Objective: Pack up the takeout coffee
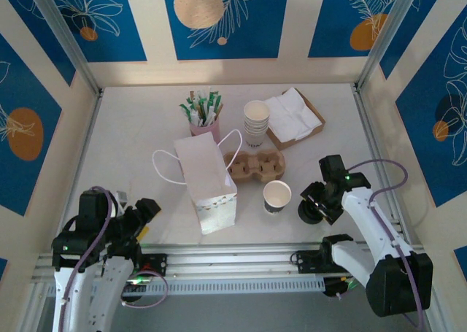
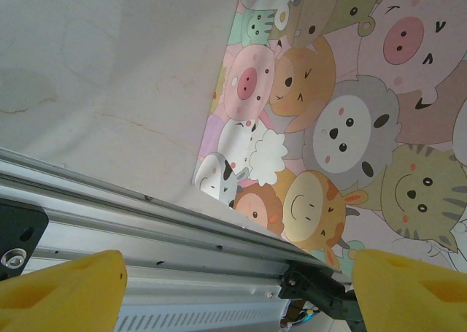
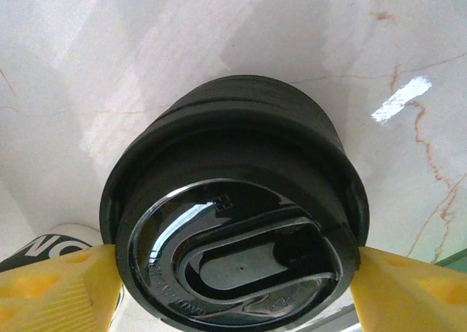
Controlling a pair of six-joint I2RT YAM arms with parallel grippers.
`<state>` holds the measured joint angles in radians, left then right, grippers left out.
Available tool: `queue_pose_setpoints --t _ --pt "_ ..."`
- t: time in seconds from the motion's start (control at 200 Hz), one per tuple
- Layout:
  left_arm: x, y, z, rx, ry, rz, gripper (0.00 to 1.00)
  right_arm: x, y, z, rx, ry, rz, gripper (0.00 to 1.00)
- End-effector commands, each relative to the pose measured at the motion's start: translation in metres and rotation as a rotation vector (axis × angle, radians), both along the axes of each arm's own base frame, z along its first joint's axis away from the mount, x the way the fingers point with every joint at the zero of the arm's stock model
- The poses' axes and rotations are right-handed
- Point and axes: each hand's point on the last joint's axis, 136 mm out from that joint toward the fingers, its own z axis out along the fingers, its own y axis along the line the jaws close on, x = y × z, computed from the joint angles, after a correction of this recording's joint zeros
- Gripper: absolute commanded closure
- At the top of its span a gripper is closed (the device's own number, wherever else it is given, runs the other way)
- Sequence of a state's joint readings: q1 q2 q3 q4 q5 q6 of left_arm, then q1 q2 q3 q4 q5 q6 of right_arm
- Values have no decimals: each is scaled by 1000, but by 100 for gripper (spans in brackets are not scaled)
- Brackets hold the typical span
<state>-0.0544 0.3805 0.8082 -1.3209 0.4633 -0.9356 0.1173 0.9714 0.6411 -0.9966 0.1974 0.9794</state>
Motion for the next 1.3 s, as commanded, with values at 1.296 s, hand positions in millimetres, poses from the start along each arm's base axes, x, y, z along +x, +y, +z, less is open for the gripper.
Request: queue_pose_setpoints --t 1.296 --pt "0 0 2 2 13 -2 20 22 32 125 101 -226 190 29"
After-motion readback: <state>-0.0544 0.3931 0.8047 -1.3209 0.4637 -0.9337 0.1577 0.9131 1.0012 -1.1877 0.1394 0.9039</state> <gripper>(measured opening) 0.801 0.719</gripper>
